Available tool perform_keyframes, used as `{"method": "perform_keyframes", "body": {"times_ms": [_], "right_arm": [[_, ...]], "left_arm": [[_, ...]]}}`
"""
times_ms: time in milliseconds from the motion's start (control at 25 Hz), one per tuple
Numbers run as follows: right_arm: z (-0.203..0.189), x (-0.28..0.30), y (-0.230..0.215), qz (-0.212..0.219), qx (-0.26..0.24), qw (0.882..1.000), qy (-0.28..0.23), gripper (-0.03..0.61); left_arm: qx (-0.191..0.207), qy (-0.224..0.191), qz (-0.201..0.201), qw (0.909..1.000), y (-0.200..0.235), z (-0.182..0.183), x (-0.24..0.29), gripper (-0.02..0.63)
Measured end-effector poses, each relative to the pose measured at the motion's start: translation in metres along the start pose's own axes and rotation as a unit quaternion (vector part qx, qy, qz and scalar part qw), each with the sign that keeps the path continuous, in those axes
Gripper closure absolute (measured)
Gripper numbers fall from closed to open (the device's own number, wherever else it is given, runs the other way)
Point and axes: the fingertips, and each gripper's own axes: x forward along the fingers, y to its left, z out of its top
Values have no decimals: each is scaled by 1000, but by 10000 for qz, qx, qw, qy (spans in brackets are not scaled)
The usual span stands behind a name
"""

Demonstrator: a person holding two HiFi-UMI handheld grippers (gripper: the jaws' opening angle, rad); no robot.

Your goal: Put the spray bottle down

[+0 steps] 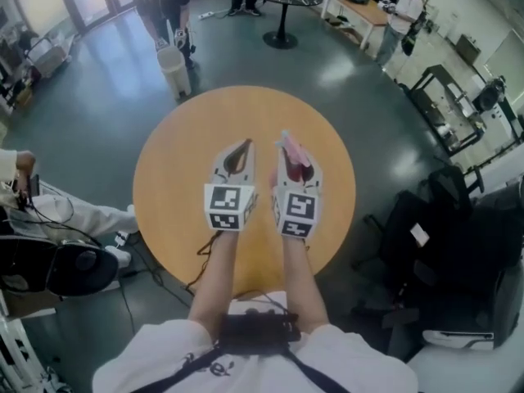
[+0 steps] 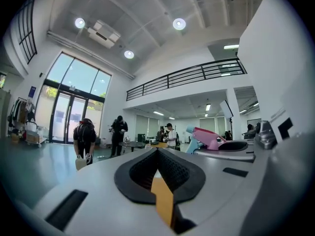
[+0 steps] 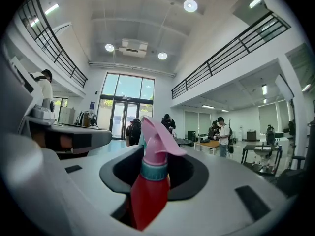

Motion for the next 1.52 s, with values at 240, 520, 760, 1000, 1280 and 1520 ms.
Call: {"method": "perform_keyframes", "body": {"times_ms": [240, 520, 760, 1000, 1280, 1520], "right_arm": [[-36, 37, 2, 157, 137, 9993, 303, 416], [-86, 70, -1, 300, 188, 9978, 564, 416], [-136, 100, -10, 314, 249, 9958, 818, 416], [-172, 126, -18, 362, 203, 9953, 875, 416], [-198, 161, -21, 572, 97, 9966, 579, 416], [-210, 180, -20, 758, -117, 9965, 323, 416]], "left_arm": [[-135, 455, 39, 9989, 13, -42, 30, 603], [-280, 929, 76, 9953, 19, -95, 57, 603], [-408, 1317, 140, 9904, 29, -139, 70, 603], [-567, 1694, 134, 9838, 26, -181, 72, 603], [-659, 1999, 41, 9776, 13, -217, 76, 603], [-724, 2165, 92, 9736, 14, -235, 72, 603]]}}
